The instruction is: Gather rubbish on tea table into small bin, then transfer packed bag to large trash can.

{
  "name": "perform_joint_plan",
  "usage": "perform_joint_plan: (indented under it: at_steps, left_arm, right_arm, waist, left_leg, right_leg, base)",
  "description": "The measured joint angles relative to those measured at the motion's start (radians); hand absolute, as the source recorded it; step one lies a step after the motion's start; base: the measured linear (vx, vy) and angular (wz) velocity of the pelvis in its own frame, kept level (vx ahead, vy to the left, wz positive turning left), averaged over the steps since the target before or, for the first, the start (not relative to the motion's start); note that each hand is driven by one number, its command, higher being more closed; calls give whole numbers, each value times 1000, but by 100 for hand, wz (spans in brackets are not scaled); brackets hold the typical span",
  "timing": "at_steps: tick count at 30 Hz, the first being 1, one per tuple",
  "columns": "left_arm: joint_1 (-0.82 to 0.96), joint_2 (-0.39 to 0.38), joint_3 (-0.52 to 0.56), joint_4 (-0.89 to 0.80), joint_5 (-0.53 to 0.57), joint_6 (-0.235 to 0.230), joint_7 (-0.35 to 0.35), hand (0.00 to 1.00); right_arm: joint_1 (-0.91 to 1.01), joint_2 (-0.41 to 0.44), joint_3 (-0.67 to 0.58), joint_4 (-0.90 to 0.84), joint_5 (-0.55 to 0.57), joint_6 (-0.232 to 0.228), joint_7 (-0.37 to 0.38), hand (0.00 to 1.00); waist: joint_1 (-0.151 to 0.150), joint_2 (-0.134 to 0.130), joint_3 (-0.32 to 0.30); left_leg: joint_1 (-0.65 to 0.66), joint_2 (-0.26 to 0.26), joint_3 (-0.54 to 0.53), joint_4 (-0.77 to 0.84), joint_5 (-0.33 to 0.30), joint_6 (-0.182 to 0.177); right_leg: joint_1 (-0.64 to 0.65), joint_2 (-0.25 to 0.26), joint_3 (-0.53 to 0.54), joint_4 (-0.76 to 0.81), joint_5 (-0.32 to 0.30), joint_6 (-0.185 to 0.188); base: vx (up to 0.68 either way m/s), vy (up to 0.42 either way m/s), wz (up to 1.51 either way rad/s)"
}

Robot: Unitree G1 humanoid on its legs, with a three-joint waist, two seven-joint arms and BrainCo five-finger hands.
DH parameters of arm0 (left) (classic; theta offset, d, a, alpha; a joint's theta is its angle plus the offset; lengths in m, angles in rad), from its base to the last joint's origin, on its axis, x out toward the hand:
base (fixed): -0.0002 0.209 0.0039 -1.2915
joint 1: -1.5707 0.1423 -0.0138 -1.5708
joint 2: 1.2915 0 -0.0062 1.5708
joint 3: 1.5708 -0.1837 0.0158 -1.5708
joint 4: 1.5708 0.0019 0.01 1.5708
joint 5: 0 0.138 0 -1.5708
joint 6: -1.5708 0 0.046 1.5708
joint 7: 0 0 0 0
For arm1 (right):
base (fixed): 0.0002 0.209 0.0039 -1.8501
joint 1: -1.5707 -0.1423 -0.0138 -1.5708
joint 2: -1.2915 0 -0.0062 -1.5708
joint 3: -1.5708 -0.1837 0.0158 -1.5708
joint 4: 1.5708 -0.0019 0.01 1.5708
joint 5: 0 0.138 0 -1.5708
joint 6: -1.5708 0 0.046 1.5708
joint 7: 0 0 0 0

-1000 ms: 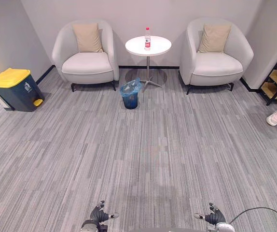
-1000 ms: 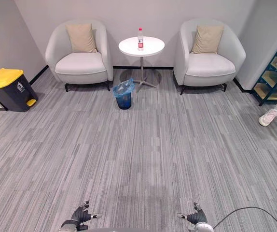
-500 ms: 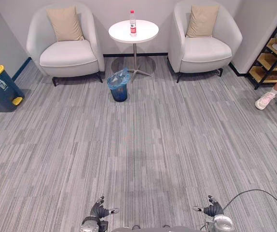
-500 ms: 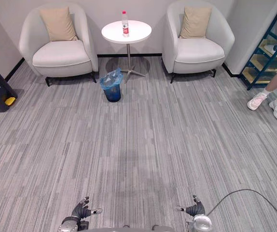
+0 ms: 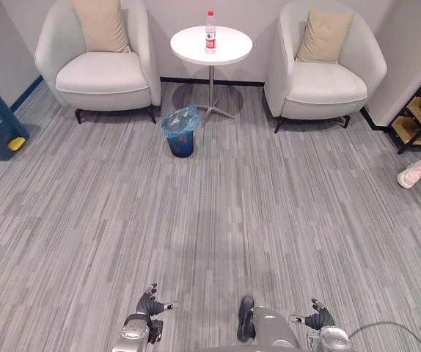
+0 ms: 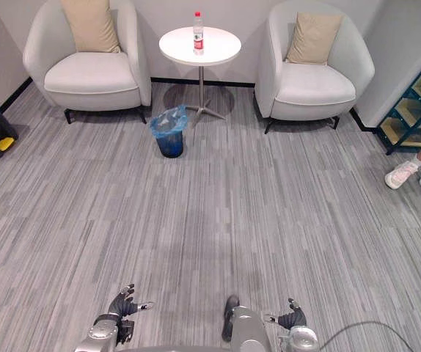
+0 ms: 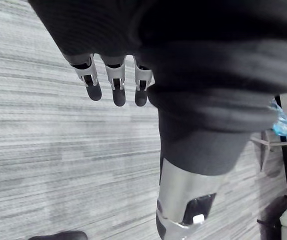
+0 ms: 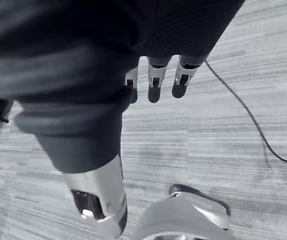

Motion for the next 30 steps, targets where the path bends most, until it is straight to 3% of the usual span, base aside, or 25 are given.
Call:
perform_joint_plan:
  at_steps: [1, 2, 3, 5, 7, 10, 11, 12, 14, 16, 17, 19, 20, 21, 22, 23, 24, 25, 26, 27, 29, 30]
  left_arm:
    - [2, 3, 4, -3, -8, 0, -4, 0]
    - [5, 4, 5, -7, -11, 0, -7, 0]
    - [6, 0, 5, -13, -16, -1, -10, 0]
    - [6, -6, 5, -26, -20, -1, -10, 0]
    - [1, -17, 5, -28, -24, -1, -7, 0]
    - [1, -40, 2, -29, -31, 1, -5, 0]
    - [-1, -50, 2, -28, -36, 0, -4, 0]
    - [3, -60, -1, -26, -37, 0, -4, 0]
    - [11, -51, -1, -22, -37, 0, 0, 0]
    - [7, -43, 0, -21, -37, 0, 9, 0]
    - [2, -35, -2, -19, -38, -1, 8, 0]
    - [-11, -31, -8, -16, -39, -1, 8, 0]
    - [-9, -30, -9, -14, -39, 0, 8, 0]
    - [-3, -30, -12, -10, -39, 0, 8, 0]
    - [-3, -28, -18, -10, -39, 0, 8, 0]
    - [-1, -23, -23, -10, -39, 0, 8, 0]
    - [-2, -19, -38, -8, -40, 0, 9, 0]
    - [-10, -8, -58, -4, -50, 0, 9, 0]
    - [-14, -7, -58, -3, -56, -1, 10, 0]
    - [-14, -6, -57, -2, -57, -3, 11, 0]
    - [-18, -10, -55, -1, -57, -5, 11, 0]
    - [-17, -13, -48, 1, -56, -5, 11, 0]
  right_arm:
    - [8, 1, 30, 6, 1, -2, 1, 0]
    - [9, 0, 38, 8, 1, -2, 1, 0]
    - [0, -11, 54, 9, 2, -3, 0, 0]
    - [-26, -16, 53, 33, 5, -3, -1, 0]
    - [-50, -16, 52, 37, 10, 1, -3, 0]
    - [-66, 3, 49, 34, 18, -1, -22, 0]
    - [-69, 4, 49, 32, 19, -3, -23, 0]
    - [-67, -1, 51, 32, 19, -3, -23, 0]
    - [-55, 13, 56, 35, 19, 2, -22, 0]
    - [-53, 19, 62, 34, 17, 1, -22, 0]
    - [-51, 21, 61, 34, 17, 1, -22, 0]
    - [-51, 19, 57, 35, 16, 1, -21, 0]
    - [-52, 23, 55, 35, 9, 1, -19, 0]
    - [-50, 26, 56, 35, 3, 0, -18, 0]
    - [-48, 27, 57, 35, 0, 0, -17, 0]
    - [-48, 29, 57, 35, -1, 0, -14, 0]
    - [-46, 30, 57, 35, -1, -1, -12, 0]
    - [-28, 28, 57, 35, -2, -3, -3, 0]
    - [-29, 28, 58, 35, -3, -3, 1, 0]
    - [-29, 28, 56, 33, -1, -3, 3, 0]
    - [-38, 17, 49, 31, -5, -10, 2, 0]
    - [-44, 9, 49, 28, -5, -14, 2, 0]
  waist:
    - [2, -1, 2]
    - [7, -3, 5]
    - [18, -14, 12]
    - [37, -13, 13]
    - [57, -8, 31]
    - [76, -19, 43]
    - [83, -18, 45]
    - [83, 9, 40]
    - [84, 1, 35]
    - [88, -39, 31]
    - [105, -59, 30]
    - [109, -69, 25]
    - [109, -70, 25]
    - [106, -70, 25]
    - [106, -70, 25]
    - [105, -69, 26]
    - [104, -68, 26]
    - [96, -66, 27]
    - [89, -63, 27]
    - [75, -60, 28]
    - [57, -50, 33]
    - [49, -36, 40]
  left_leg:
    - [-63, 52, 23, 220, -3, 5]
    - [-85, 65, 37, 282, -6, 11]
    - [-150, 72, 55, 379, -16, 28]
    - [-258, 44, 65, 394, -23, 26]
    - [-325, 8, 92, 269, -35, 45]
    - [-356, -100, 99, -166, -6, 32]
    - [-359, -130, 83, -348, 62, 40]
    - [-353, -127, 68, -479, 118, 38]
    - [-346, -148, 62, -454, 230, 67]
    - [-371, -180, 79, -385, 228, 88]
    - [-387, -195, 96, -342, 204, 123]
    - [-372, -220, 115, -332, 161, 146]
    - [-327, -237, 130, -359, 151, 157]
    - [-263, -254, 145, -394, 135, 170]
    - [-230, -265, 142, -413, 124, 171]
    - [-160, -280, 141, -443, 107, 180]
    - [-127, -285, 136, -456, 105, 184]
    - [-50, -287, 121, -489, 90, 189]
    - [-10, -284, 105, -511, 87, 188]
    - [22, -276, 91, -527, 87, 188]
    - [75, -249, 76, -551, 79, 175]
    - [108, -218, 55, -563, 62, 148]
  right_leg:
    - [118, 36, -7, -80, -4, -11]
    - [158, 45, -4, -107, -6, -14]
    - [227, 59, 5, -160, -9, -19]
    - [283, 62, 32, -206, -9, -20]
    - [334, 56, 58, -232, -8, -19]
    - [404, 18, 94, -273, -20, -1]
    - [424, 3, 119, -296, -51, 29]
    - [439, 14, 141, -305, -72, 45]
    - [456, -15, 188, -285, -126, 68]
    - [453, -60, 205, -267, -162, 97]
    - [452, -85, 219, -263, -165, 103]
    - [410, -121, 241, -145, -170, 111]
    - [341, -144, 271, 33, -170, 123]
    - [265, -173, 297, 243, -129, 201]
    - [226, -187, 302, 349, -105, 248]
    - [154, -204, 282, 532, -120, 261]
    - [125, -214, 260, 591, -138, 239]
    - [65, -234, 177, 643, -179, 167]
    - [29, -235, 122, 625, -198, 136]
    - [-5, -231, 81, 580, -208, 119]
    - [-84, -217, 38, 439, -207, 117]
    - [-120, -189, 44, 327, -189, 121]
  base:
    - [381, -204, 8]
    - [454, -252, 5]
    - [470, -239, -15]
    - [393, -145, -33]
    - [327, 4, -39]
    - [343, 116, -48]
    - [323, 173, -64]
    - [327, 195, -65]
    - [383, 242, -50]
    - [476, 213, -41]
    - [564, 190, -28]
    - [511, 189, -18]
    - [442, 198, -17]
    - [453, 193, -18]
    - [466, 156, -13]
    - [373, 98, -4]
    - [544, 88, 18]
    - [443, 40, 33]
    - [524, 0, 49]
    - [425, -59, 47]
    - [430, -103, 37]
    - [348, -124, 29]
